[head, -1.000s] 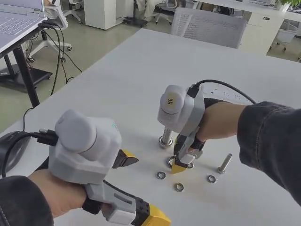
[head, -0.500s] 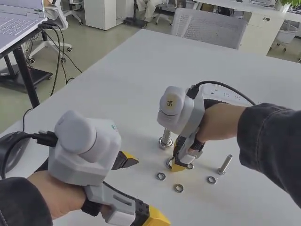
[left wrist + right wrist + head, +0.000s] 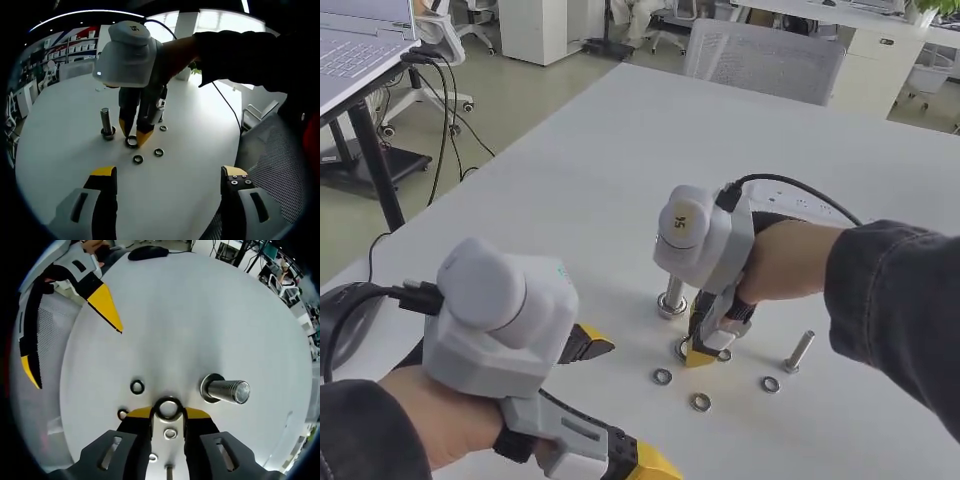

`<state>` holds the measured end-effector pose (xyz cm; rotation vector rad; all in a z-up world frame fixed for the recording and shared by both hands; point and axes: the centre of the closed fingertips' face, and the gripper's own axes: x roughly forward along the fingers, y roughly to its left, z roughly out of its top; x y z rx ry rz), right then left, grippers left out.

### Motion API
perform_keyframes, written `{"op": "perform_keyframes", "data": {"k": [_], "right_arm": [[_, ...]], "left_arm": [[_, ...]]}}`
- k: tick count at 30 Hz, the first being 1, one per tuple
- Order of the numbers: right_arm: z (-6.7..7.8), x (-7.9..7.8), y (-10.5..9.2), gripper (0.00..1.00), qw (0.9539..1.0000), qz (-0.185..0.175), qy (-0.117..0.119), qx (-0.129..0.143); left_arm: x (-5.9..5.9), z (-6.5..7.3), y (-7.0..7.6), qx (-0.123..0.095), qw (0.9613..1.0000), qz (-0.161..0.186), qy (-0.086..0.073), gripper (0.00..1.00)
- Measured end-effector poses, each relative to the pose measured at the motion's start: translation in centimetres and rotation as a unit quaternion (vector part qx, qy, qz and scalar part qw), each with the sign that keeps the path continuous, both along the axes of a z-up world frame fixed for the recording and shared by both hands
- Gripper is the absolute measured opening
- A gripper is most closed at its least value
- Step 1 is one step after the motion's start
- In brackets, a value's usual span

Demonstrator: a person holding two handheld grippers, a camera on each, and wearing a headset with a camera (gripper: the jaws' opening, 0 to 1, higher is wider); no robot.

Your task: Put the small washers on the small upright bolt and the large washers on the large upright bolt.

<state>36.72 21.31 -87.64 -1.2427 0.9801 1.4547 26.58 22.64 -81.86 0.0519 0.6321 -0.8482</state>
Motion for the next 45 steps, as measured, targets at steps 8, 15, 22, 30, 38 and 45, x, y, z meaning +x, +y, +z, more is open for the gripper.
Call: {"op": "perform_keyframes", "data": {"k": [8, 15, 22, 30, 38, 45], "right_arm": [[0.5, 0.2, -0.2, 0.24, 1.0000, 0.000, -0.003, -0.003], [0.6, 0.3, -0.3, 0.24, 1.0000, 0.000, -0.004, -0.005], [1.4, 0.6, -0.6, 0.24, 0.9999, -0.003, -0.007, -0.006], [3.5, 1.1, -1.4, 0.24, 0.9998, -0.002, -0.016, -0.011], [5.4, 1.4, -1.7, 0.24, 0.9995, 0.003, -0.028, -0.012], [7.3, 2.1, -1.4, 0.24, 0.9990, 0.010, -0.043, -0.012]], "left_arm": [[0.1, 0.1, 0.0, -0.001, 1.0000, 0.001, -0.001, 0.85], [0.0, 0.1, 0.0, -0.002, 1.0000, 0.001, -0.003, 0.85], [0.0, 0.1, 0.0, -0.001, 1.0000, 0.001, -0.003, 0.85], [0.0, 0.1, -0.1, -0.002, 1.0000, 0.001, -0.005, 0.85], [0.0, 0.2, -0.1, -0.002, 1.0000, 0.000, -0.007, 0.85], [0.1, 0.4, -0.1, -0.003, 1.0000, 0.000, -0.008, 0.85]]}}
